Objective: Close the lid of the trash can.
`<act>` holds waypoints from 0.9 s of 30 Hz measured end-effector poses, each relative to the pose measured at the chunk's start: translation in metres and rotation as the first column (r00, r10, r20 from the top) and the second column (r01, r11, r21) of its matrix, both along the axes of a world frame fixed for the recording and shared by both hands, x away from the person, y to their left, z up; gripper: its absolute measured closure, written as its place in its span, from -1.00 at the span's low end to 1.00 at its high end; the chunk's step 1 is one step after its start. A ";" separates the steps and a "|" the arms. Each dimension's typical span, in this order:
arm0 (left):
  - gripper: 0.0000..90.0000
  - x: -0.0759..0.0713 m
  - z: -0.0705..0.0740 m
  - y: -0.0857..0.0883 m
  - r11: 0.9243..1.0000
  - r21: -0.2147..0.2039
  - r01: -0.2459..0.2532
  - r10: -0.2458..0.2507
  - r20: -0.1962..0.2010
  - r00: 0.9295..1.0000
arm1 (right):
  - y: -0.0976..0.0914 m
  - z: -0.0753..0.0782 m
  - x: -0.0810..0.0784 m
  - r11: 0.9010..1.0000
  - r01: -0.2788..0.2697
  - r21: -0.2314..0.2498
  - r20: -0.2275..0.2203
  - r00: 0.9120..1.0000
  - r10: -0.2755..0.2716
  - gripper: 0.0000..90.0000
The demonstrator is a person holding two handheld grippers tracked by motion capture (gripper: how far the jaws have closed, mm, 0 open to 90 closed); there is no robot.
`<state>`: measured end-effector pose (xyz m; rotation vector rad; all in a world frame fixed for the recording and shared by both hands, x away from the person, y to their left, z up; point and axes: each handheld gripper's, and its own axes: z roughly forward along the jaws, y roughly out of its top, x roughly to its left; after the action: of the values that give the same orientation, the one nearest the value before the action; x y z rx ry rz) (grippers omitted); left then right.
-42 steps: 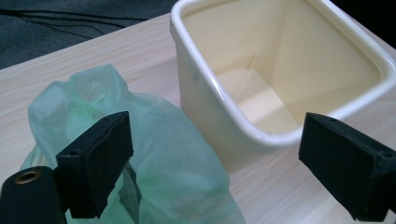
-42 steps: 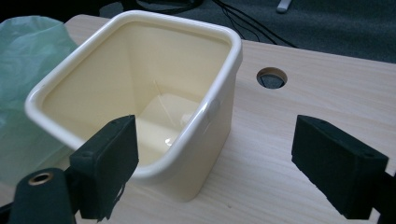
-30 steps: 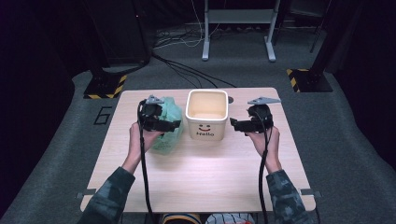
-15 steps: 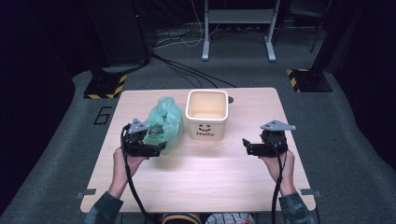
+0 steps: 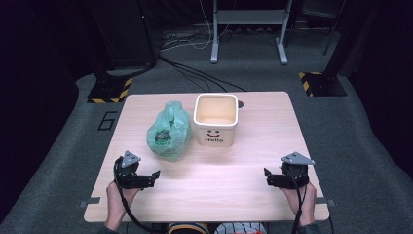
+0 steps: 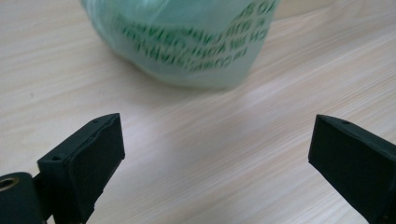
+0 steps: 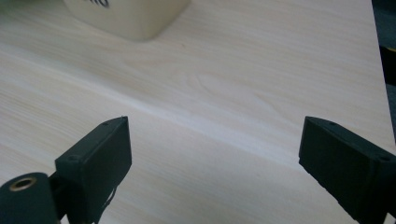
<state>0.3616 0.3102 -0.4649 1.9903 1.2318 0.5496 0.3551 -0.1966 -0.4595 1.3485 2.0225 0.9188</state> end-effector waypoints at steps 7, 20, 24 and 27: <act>-0.97 0.007 -0.041 0.015 0.998 0.027 -0.049 0.051 -0.066 0.997 | -0.019 -0.044 -0.001 0.996 0.067 -0.051 -0.063 0.996 -0.071 -0.87; -1.00 0.009 -0.066 0.017 0.996 0.036 -0.087 0.089 -0.059 0.994 | -0.045 -0.070 0.001 0.995 0.093 0.026 -0.103 0.991 -0.090 -0.94; -1.00 0.009 -0.066 0.016 0.995 0.037 -0.091 0.093 -0.059 0.994 | -0.045 -0.070 0.002 0.995 0.099 0.023 -0.105 0.990 -0.096 -0.98; -1.00 0.009 -0.066 0.016 0.995 0.039 -0.095 0.097 -0.059 0.994 | -0.045 -0.070 0.003 0.995 0.101 0.023 -0.109 0.989 -0.098 -0.99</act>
<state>0.3705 0.3262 -0.5309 1.9985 1.3691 0.5657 0.3578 -0.2413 -0.5293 1.5297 2.0076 0.8496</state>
